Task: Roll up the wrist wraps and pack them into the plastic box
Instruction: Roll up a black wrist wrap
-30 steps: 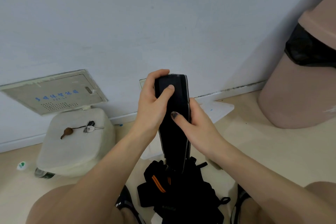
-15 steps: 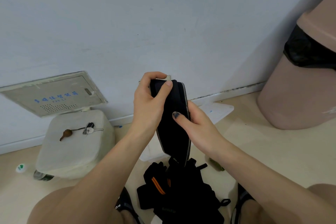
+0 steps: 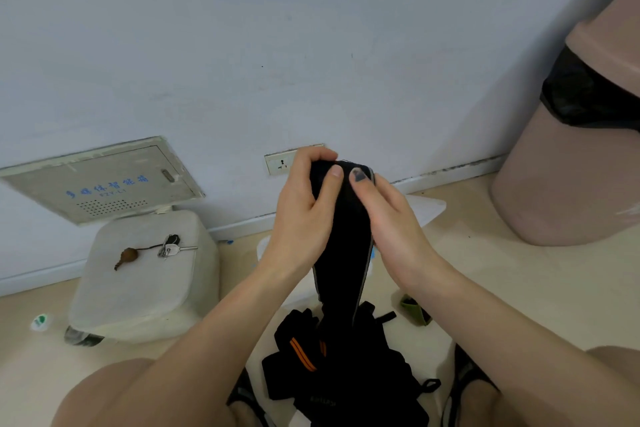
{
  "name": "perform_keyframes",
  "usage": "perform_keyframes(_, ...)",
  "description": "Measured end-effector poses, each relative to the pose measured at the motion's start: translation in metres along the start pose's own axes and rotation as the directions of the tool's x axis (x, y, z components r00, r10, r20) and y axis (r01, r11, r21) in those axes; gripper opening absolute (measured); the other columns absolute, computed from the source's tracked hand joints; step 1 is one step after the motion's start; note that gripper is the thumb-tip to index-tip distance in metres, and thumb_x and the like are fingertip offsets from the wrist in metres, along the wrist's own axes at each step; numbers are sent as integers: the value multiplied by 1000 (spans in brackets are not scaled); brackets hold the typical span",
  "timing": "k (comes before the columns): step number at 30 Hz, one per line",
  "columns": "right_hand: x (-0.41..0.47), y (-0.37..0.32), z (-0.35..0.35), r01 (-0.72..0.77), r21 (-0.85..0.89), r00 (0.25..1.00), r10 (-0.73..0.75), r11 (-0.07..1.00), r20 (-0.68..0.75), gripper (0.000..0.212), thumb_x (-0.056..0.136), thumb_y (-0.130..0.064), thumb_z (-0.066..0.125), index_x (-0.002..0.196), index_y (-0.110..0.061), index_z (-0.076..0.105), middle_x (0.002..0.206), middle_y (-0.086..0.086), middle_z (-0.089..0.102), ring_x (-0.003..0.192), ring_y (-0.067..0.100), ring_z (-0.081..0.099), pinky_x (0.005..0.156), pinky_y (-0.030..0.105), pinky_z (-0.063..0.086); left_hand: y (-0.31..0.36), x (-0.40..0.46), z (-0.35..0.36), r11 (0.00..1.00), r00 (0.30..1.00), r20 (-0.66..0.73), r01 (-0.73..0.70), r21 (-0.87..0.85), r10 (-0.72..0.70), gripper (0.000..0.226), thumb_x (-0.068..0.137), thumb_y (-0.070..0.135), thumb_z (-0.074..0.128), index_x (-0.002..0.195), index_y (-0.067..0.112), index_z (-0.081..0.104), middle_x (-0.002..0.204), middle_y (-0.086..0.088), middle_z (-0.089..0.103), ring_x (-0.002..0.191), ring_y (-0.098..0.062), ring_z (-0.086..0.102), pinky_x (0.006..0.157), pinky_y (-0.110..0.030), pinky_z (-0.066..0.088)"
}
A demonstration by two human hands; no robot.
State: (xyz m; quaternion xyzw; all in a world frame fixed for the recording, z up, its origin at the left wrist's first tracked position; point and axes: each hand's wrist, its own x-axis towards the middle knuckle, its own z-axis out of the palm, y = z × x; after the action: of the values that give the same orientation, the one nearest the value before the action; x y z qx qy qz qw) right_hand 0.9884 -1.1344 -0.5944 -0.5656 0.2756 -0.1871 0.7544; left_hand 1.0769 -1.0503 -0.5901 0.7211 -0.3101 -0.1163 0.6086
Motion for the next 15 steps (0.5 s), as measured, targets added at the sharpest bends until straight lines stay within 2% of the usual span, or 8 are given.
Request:
perform_keyframes(3,1,2,1,36,-4,997,-36,999,-73,24,108,-26,51,111,-13,72,106,8,78,96,15,74,86,31,58,0,-6,7,1000,999,38,9,11,-9,16,108,16,48,118,23,57,102,21,64,97,4,61,81,-9,44)
perform_keyframes(5,1,7,2,70,-63,991,-76,996,-111,24,109,-25,50,106,-16,72,101,6,78,92,13,73,84,33,58,-1,-6,9,1000,1000,25,15,2,-15,17,107,15,47,117,24,58,102,22,64,96,4,61,80,-9,45)
perform_keyframes(8,1,9,4,94,-98,985,-107,991,-137,25,110,-26,49,104,-16,71,100,6,77,94,21,73,87,40,58,1,-5,10,999,999,4,32,-22,-32,19,107,13,48,117,23,60,103,22,65,96,6,61,80,-8,44)
perform_keyframes(10,2,6,2,83,-77,982,-95,994,-165,26,110,-27,48,106,-16,71,102,7,77,99,25,73,87,40,59,0,-5,12,995,997,-9,82,-58,-83,20,108,17,46,120,26,60,98,20,67,90,5,63,76,-10,46)
perform_keyframes(13,5,3,-2,64,-49,975,-73,997,-212,29,110,-29,47,108,-14,72,104,9,78,101,28,74,92,46,59,0,-6,13,991,993,-6,115,-74,-116,23,109,21,43,123,33,57,88,3,69,76,-6,64,67,-23,53)
perform_keyframes(15,6,3,-4,40,-46,978,-48,998,-203,30,110,-30,47,109,-13,73,106,10,78,103,29,74,97,51,58,0,-7,13,994,996,-20,84,-70,-86,24,109,19,44,122,35,56,89,-6,68,79,-20,66,71,-35,55)
